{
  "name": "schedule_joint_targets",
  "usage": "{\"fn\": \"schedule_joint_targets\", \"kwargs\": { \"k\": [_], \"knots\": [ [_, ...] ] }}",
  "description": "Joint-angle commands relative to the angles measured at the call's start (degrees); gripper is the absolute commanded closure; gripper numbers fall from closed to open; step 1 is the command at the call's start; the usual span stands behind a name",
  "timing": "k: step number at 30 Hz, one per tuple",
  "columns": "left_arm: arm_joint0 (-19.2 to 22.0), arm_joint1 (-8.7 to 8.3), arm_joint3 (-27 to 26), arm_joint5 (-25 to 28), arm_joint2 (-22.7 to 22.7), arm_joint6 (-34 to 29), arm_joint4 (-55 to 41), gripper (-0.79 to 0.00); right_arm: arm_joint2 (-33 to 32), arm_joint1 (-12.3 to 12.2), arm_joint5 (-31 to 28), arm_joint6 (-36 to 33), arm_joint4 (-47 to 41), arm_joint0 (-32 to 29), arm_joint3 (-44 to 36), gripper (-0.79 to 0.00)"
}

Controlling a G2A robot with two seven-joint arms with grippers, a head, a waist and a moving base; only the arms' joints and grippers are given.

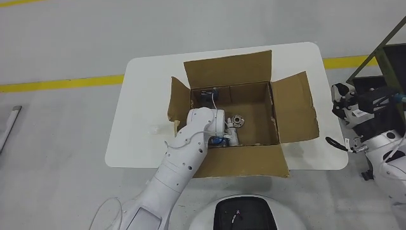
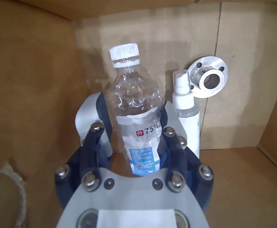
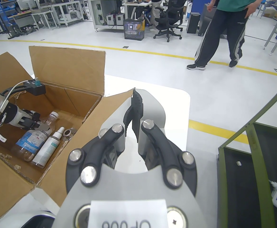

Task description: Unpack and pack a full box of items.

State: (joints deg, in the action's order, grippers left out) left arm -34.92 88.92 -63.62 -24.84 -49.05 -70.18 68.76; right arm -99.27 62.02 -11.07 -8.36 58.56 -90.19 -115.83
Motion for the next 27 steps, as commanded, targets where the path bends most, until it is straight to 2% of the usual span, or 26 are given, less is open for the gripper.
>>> {"fn": "schedule_joint_targets", "kwargs": {
  "k": [1,3,8,11,14,18,27],
  "knots": [
    [0.0,0.19,-0.1,0.2,-0.2,-0.2,-0.7,-0.680,0.0,0.0,0.0,0.0,0.0,0.0,0.0,0.000],
    [0.0,0.32,0.1,0.2,-0.2,-0.3,-0.6,-0.733,0.0,0.0,0.0,0.0,0.0,0.0,0.0,0.000],
    [0.2,0.69,0.8,0.2,-0.3,-1.0,-0.4,-0.785,0.0,0.0,0.0,0.0,0.0,0.0,0.0,0.000],
    [0.2,0.88,1.3,0.2,-0.2,-1.3,0.0,-0.785,0.0,0.0,0.0,0.0,0.0,0.0,0.0,0.000],
    [0.3,1.09,1.8,0.1,-0.2,-1.5,0.3,-0.763,0.0,0.0,0.0,0.0,0.0,0.0,0.0,0.000],
    [0.5,1.32,2.3,-0.5,-0.4,-1.7,1.1,-0.683,0.0,0.0,0.0,0.0,0.0,0.0,0.0,0.000],
    [0.3,1.70,3.0,-0.7,-0.9,-2.3,2.5,-0.653,0.0,0.0,0.0,0.0,0.0,0.0,0.0,0.000]
  ]
}}
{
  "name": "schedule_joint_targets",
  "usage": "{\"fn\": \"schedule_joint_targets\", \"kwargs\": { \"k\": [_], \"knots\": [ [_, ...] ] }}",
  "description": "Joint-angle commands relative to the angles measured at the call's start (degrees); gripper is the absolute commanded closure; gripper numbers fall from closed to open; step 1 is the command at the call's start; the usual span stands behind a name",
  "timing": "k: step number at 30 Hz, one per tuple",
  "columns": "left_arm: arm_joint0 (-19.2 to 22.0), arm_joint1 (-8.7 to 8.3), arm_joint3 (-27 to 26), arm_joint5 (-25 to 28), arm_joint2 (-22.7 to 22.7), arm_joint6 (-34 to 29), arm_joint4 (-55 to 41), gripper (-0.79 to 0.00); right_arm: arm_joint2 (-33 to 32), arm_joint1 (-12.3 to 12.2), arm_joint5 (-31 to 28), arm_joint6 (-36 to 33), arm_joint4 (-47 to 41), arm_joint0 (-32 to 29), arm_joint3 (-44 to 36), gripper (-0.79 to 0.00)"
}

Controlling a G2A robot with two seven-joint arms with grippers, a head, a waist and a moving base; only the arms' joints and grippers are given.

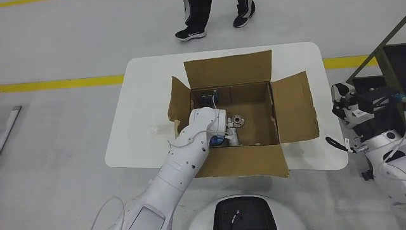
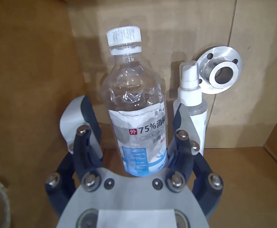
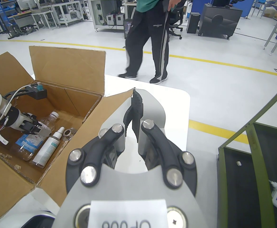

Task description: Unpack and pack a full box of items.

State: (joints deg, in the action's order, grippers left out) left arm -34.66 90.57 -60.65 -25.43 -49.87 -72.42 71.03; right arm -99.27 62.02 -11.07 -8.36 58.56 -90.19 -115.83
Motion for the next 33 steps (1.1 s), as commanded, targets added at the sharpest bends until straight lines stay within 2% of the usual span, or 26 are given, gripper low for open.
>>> {"fn": "schedule_joint_targets", "kwargs": {
  "k": [1,4,6,10,11,15,18,19,22,26,29,30,31,32,33],
  "knots": [
    [0.1,0.10,0.1,-0.2,-0.1,-0.1,0.4,-0.653,0.0,0.0,0.0,0.0,0.0,0.0,0.0,0.000],
    [0.0,0.24,0.3,-0.1,-0.2,-0.3,0.8,-0.646,0.0,0.0,0.0,0.0,0.0,0.0,0.0,0.000],
    [-0.1,0.35,0.7,0.1,-0.2,-0.5,1.0,-0.588,0.0,0.0,0.0,0.0,0.0,0.0,0.0,0.000],
    [0.1,0.64,1.3,0.2,-0.3,-0.6,1.2,-0.560,0.0,0.0,0.0,0.0,0.0,0.0,0.0,0.000],
    [0.1,0.71,1.6,0.2,-0.3,-0.6,1.3,-0.483,0.0,0.0,0.0,0.0,0.0,0.0,0.0,0.000],
    [0.3,1.01,2.3,0.2,-0.3,-0.6,1.6,-0.320,0.0,0.0,0.0,0.0,0.0,0.0,0.0,0.000],
    [0.4,1.21,2.7,0.2,-0.5,-0.5,1.7,-0.028,0.0,0.0,0.0,0.0,0.0,0.0,0.0,0.000],
    [0.4,1.26,2.7,0.1,-0.6,-0.3,1.8,0.000,0.0,0.0,0.0,0.0,0.0,0.0,0.0,0.000],
    [0.3,1.35,2.0,0.3,-1.2,0.1,1.4,0.000,0.0,0.0,0.1,0.0,0.0,0.0,0.1,-0.022],
    [-0.2,1.23,-0.1,0.8,-2.3,0.5,1.6,0.000,-0.2,0.1,-1.2,-0.4,-1.1,0.2,0.4,-0.188],
    [-0.7,1.01,-2.6,1.2,-3.1,0.0,2.3,0.000,-0.5,0.1,-2.0,-0.3,-2.8,0.4,0.5,-0.062],
    [-1.0,0.91,-3.8,1.3,-3.5,-0.3,2.6,0.000,-0.4,0.2,-2.2,-0.4,-4.3,0.5,0.7,-0.123],
    [-1.3,0.81,-5.4,1.8,-3.8,-0.8,2.8,0.000,-0.6,0.2,-2.3,-0.8,-5.1,0.6,0.8,-0.302],
    [-1.6,0.67,-6.9,2.0,-4.2,-1.2,3.2,0.000,-0.8,0.2,-2.5,-1.2,-5.3,0.8,0.8,-0.397],
    [-2.0,0.52,-8.7,2.1,-4.7,-1.8,3.4,0.000,-0.9,0.2,-2.6,-1.4,-5.7,0.9,0.9,-0.785]
  ]
}}
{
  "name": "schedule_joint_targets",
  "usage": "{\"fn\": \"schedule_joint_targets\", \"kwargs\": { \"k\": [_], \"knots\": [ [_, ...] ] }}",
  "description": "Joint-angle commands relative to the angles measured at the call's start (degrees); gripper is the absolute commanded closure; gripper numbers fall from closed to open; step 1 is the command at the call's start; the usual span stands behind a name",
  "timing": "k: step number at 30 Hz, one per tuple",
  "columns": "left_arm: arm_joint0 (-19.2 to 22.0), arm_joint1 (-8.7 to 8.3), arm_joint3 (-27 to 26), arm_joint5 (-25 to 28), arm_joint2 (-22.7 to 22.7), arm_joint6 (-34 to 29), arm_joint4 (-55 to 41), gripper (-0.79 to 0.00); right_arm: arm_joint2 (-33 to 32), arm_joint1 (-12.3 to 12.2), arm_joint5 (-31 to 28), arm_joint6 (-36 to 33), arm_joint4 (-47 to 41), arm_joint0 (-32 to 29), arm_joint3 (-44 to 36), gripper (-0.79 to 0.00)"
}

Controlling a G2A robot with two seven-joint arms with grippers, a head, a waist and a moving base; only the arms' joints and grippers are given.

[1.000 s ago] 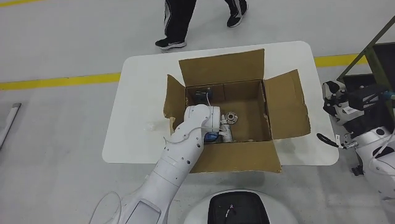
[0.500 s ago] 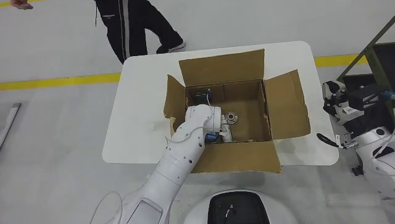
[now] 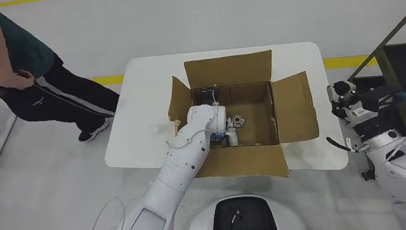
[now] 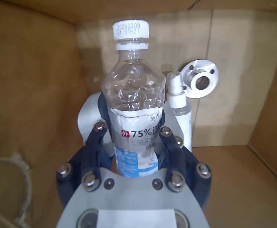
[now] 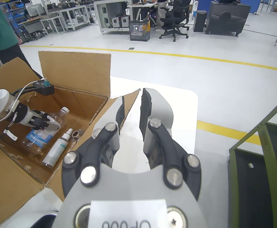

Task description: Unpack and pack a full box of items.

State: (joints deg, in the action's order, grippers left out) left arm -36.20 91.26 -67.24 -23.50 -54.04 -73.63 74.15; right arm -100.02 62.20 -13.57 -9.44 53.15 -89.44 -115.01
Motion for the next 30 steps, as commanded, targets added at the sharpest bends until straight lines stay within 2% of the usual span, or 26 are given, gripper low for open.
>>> {"fn": "schedule_joint_targets", "kwargs": {
  "k": [1,11,17,30],
  "knots": [
    [-0.8,-0.34,-4.0,0.5,-1.0,-1.2,0.8,0.000,-0.1,0.0,-0.3,-0.6,-0.9,0.2,0.1,-0.785],
    [-4.2,-1.72,-23.8,5.3,-5.3,-9.3,4.1,0.000,0.7,0.2,-0.6,-1.1,-1.7,0.7,-0.1,-0.785],
    [-4.6,-1.90,-31.8,5.9,-7.1,-11.2,5.3,0.000,1.3,0.3,-2.5,0.4,-2.5,0.6,-1.2,-0.785],
    [-4.6,-1.90,-31.8,5.9,-7.1,-11.2,5.3,0.000,2.2,0.6,-3.6,2.1,-1.3,-0.4,-1.8,-0.785]
  ]
}}
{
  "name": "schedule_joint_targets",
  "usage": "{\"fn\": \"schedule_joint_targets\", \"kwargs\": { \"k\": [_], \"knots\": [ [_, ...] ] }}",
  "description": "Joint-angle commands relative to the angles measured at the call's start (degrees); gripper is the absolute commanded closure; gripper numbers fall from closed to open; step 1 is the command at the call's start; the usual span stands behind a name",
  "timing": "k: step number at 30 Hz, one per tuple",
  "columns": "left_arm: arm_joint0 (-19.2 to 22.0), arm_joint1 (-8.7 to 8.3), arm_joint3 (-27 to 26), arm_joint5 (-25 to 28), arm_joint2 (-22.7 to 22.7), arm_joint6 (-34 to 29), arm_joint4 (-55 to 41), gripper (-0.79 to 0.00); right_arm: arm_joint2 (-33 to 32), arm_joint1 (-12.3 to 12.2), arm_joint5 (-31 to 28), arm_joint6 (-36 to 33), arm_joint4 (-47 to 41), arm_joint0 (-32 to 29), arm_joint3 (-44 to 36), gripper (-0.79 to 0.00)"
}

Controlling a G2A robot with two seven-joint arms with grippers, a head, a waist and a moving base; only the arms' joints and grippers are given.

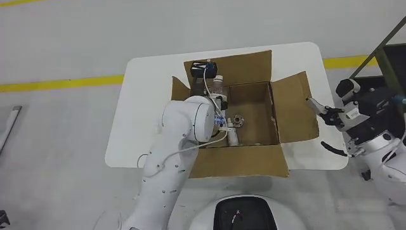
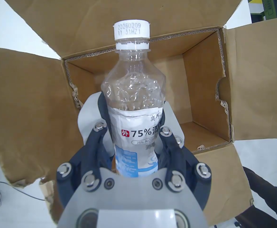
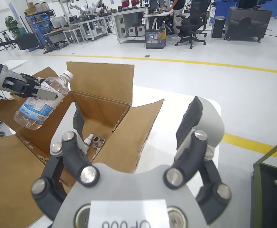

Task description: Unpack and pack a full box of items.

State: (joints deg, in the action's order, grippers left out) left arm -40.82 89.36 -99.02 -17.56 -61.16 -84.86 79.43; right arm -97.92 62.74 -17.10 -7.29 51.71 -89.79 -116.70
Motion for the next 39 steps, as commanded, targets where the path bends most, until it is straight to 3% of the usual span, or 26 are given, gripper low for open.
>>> {"fn": "schedule_joint_targets", "kwargs": {
  "k": [1,4,9,13,20,31,34,39],
  "knots": [
    [0.0,0.00,0.0,0.0,0.0,0.0,0.0,0.000,0.2,0.0,-0.1,-0.1,0.4,-0.1,-0.1,-0.785],
    [-0.7,-0.20,-1.5,2.9,-0.1,2.7,1.0,0.000,0.3,0.1,-0.1,-0.1,0.7,-0.2,-0.2,-0.785],
    [0.3,-0.56,-6.8,5.6,-2.3,-0.3,3.3,0.000,0.5,0.1,0.0,-0.2,1.1,-0.2,-0.4,-0.785],
    [1.4,-0.98,-12.0,8.0,-5.5,-3.1,5.4,0.000,0.7,0.2,0.0,-0.2,1.4,-0.1,-0.4,-0.785],
    [-0.4,-2.35,-16.9,16.4,-11.1,-3.1,13.7,0.000,1.4,0.3,0.0,-0.1,1.8,0.2,-0.3,-0.785],
    [-10.6,-3.28,-15.9,31.0,-20.9,-3.1,28.1,0.000,1.5,0.4,-0.3,-0.3,2.2,0.6,0.1,-0.785],
    [-12.6,-2.78,-14.7,31.3,-21.9,-3.1,28.3,0.000,1.5,0.4,-0.3,-0.4,2.3,0.7,0.2,-0.785],
    [-12.6,-2.78,-14.7,31.3,-21.9,-3.1,28.3,0.000,1.7,0.5,-0.4,-0.7,2.6,1.1,0.4,-0.785]
  ]
}}
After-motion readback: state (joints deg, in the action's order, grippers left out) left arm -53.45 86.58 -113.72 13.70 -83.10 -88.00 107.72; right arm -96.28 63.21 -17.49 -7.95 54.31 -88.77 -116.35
